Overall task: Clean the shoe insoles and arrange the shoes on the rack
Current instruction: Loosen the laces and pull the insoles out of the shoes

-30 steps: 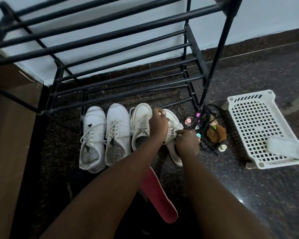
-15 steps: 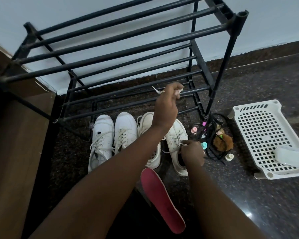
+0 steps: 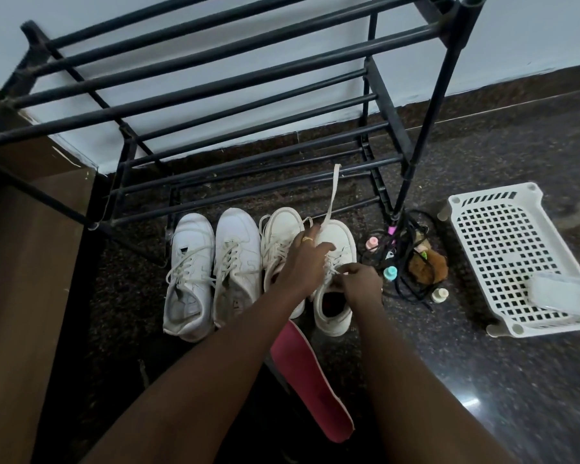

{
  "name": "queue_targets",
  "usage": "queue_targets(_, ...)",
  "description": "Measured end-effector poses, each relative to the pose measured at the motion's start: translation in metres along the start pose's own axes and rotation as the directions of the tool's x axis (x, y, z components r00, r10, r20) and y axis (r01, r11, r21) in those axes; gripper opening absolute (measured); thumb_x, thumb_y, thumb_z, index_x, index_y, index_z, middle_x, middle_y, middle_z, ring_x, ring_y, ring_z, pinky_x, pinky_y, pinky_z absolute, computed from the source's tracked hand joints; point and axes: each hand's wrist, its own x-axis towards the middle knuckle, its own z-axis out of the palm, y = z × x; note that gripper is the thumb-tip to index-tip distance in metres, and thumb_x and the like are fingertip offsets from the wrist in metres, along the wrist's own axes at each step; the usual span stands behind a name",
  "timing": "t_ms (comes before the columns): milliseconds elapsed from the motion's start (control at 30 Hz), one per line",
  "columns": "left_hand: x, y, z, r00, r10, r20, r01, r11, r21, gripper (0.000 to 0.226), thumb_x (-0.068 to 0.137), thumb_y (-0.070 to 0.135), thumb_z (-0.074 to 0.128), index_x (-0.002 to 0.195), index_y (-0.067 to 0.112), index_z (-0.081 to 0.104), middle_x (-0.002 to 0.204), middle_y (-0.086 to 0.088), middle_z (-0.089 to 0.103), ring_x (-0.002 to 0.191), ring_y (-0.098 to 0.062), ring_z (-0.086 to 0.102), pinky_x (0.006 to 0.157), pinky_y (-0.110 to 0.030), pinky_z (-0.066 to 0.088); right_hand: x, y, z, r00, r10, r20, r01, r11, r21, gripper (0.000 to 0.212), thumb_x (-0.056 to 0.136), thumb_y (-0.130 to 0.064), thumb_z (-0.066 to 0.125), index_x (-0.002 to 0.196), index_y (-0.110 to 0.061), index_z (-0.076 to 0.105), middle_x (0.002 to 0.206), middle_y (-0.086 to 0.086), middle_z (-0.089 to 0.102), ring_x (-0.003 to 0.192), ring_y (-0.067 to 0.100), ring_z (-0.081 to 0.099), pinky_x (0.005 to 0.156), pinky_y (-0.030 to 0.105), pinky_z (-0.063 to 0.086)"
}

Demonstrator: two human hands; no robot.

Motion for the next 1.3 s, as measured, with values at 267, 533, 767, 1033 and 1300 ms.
queue_targets(267, -0.03, 0.004, 0.02, 0.987, -0.146, -0.066, 0.143, 0.988, -0.05, 0.023, 0.091, 0.021, 0.055, 0.107, 0.016, 0.07, 0.143, -0.002, 0.039, 0.126, -0.026, 0.036, 0.102, -0.036, 0.035, 0.001, -0.004, 0.001, 1.0, 0.011, 0.001, -0.011, 0.999, 0.046, 0.014, 0.078, 0.001, 0.056, 0.085, -0.011, 0.06, 0.089, 0.008, 0.063, 0.087, 0.025, 0.057, 0.069, 0.026, 0.044)
queue_targets(533, -0.027, 0.008, 0.02, 0.966, -0.258, 0.028, 0.259, 0.95, -0.173, 0.017, 0.088, 0.028, 0.061, 0.104, 0.027, 0.068, 0.148, 0.006, 0.023, 0.135, -0.026, 0.018, 0.105, -0.045, 0.023, 0.003, -0.003, 0.004, 0.999, 0.011, -0.047, -0.002, 0.982, 0.188, 0.024, 0.078, 0.004, 0.043, 0.07, -0.018, 0.046, 0.072, 0.003, 0.056, 0.075, 0.024, 0.057, 0.065, 0.031, 0.052)
queue_targets(767, -0.03, -0.007, -0.008, 0.966, -0.213, 0.149, 0.225, 0.972, -0.068, 0.036, 0.079, 0.055, 0.064, 0.095, 0.024, 0.073, 0.133, 0.011, 0.037, 0.126, -0.022, 0.026, 0.097, -0.038, 0.019, 0.004, -0.014, -0.006, 0.997, -0.057, -0.06, 0.064, 0.989, 0.137, 0.023, 0.083, 0.005, 0.043, 0.076, -0.017, 0.044, 0.077, 0.004, 0.054, 0.079, 0.023, 0.051, 0.055, 0.027, 0.034)
queue_targets(1033, -0.036, 0.007, -0.057, 0.958, -0.285, 0.036, 0.277, 0.882, -0.381, 0.018, 0.08, 0.034, 0.067, 0.074, 0.017, 0.068, 0.087, 0.005, 0.06, 0.104, -0.021, 0.051, 0.089, -0.038, 0.03, -0.014, -0.057, -0.022, 0.975, -0.217, 0.034, 0.22, 0.96, -0.176, 0.036, 0.086, 0.003, 0.04, 0.111, -0.005, 0.065, 0.114, 0.019, 0.064, 0.109, 0.034, 0.056, 0.082, 0.029, 0.042)
queue_targets(1300, -0.047, 0.031, -0.134, 0.954, -0.291, -0.07, 0.203, 0.801, -0.564, 0.021, 0.077, 0.024, 0.067, 0.063, 0.021, 0.052, 0.061, 0.002, 0.05, 0.068, -0.021, 0.05, 0.06, -0.029, 0.031, -0.052, -0.13, -0.081, 0.93, -0.363, 0.048, 0.357, 0.87, -0.339, 0.022, 0.088, -0.003, 0.046, 0.091, 0.004, 0.067, 0.097, 0.026, 0.066, 0.096, 0.037, 0.062, 0.082, 0.039, 0.05)
